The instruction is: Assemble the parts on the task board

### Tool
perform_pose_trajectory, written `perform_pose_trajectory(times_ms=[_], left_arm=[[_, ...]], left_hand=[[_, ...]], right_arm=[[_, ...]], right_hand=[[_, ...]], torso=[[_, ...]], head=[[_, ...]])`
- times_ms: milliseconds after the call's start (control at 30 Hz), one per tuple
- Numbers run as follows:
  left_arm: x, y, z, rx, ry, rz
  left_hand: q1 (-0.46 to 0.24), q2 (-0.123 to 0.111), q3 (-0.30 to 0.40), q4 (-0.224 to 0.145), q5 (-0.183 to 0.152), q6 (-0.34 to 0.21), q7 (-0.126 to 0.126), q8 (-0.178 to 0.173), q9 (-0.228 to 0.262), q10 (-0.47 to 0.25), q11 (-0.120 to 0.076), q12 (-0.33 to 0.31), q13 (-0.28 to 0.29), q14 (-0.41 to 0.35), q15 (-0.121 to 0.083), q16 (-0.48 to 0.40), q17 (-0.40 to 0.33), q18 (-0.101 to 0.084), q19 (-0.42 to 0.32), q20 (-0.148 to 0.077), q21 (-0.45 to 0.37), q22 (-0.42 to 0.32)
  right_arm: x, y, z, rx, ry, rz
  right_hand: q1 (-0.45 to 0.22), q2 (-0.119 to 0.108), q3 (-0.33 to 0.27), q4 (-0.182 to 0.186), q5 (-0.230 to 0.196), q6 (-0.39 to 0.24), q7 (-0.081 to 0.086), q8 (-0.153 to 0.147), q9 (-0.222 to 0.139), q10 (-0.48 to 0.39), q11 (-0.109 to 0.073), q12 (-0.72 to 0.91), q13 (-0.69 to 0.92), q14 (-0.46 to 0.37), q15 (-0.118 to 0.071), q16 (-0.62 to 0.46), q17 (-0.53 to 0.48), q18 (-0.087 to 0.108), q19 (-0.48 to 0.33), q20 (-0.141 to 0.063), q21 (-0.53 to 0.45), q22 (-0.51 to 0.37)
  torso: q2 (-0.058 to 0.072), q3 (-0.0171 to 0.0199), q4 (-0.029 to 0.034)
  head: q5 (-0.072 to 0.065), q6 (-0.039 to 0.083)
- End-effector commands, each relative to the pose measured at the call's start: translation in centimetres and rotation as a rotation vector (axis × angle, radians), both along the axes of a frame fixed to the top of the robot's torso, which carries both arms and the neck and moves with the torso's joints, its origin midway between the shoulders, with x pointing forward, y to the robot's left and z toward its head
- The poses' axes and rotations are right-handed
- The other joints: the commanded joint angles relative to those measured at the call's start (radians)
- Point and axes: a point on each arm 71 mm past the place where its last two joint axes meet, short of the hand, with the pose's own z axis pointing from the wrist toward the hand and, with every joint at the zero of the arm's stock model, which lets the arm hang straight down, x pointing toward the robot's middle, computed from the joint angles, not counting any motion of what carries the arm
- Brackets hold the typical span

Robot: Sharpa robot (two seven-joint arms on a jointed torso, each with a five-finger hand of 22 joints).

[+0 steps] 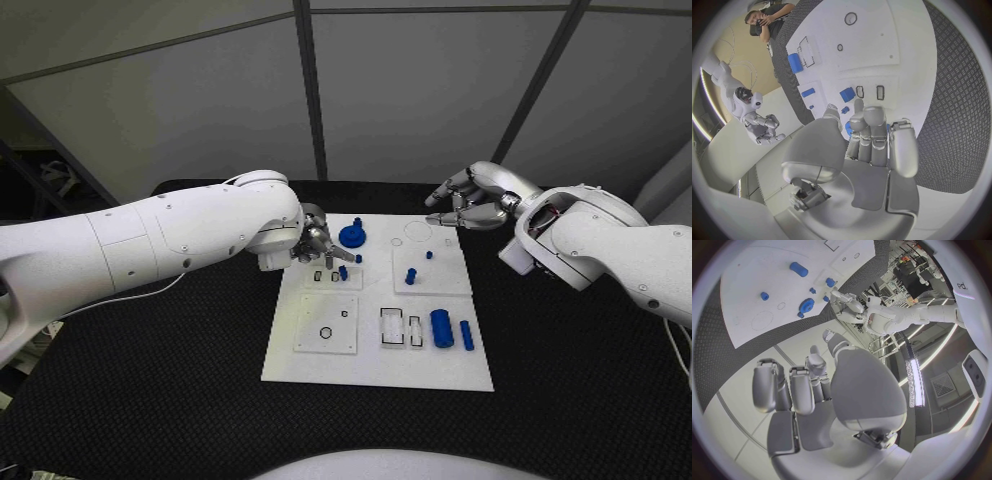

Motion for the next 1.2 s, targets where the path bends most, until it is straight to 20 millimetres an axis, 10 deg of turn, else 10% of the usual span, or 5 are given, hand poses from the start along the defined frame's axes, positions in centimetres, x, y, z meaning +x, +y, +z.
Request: perform_pose_trajectory(times_ms=[33, 1200], left_arm=[[0.0, -0.1, 0.0, 0.019, 0.006, -0.020], [0.5, -1.6, -0.4, 0.028, 0.035, -0.064]], left_hand=[[0.007, 0.002, -0.001, -0.002, 0.007, -0.010, 0.000, 0.004, 0.001, -0.001, -0.002, 0.001, -0.001, -0.001, -0.004, -0.005, 0.001, -0.158, 0.042, -0.003, 0.003, 0.055], [0.045, 0.022, 0.003, -0.020, 0.012, -0.015, -0.003, 0.025, 0.023, -0.004, -0.004, 0.000, -0.003, 0.000, -0.005, -0.007, 0.004, -0.158, 0.041, -0.003, 0.006, 0.060]], right_arm=[[0.0, 0.1, 0.1, -0.005, -0.004, 0.004], [0.0, 0.7, 0.1, -0.007, -0.003, 0.014]], right_hand=[[-0.011, -0.001, -0.003, 0.005, 0.005, -0.007, -0.001, -0.001, -0.001, -0.007, -0.003, -0.006, -0.001, 0.061, -0.007, -0.006, 0.082, 0.018, -0.005, -0.001, -0.006, 0.047], [-0.010, 0.001, -0.002, 0.007, 0.013, -0.008, -0.001, 0.000, -0.002, -0.005, -0.004, -0.006, -0.001, 0.061, -0.007, -0.008, 0.080, 0.018, -0.006, -0.001, -0.008, 0.045]], torso=[[0.000, 0.0000, 0.0017], [0.001, 0.0003, 0.0011]], head=[[-0.002, -0.002], [-0.008, -0.016]])
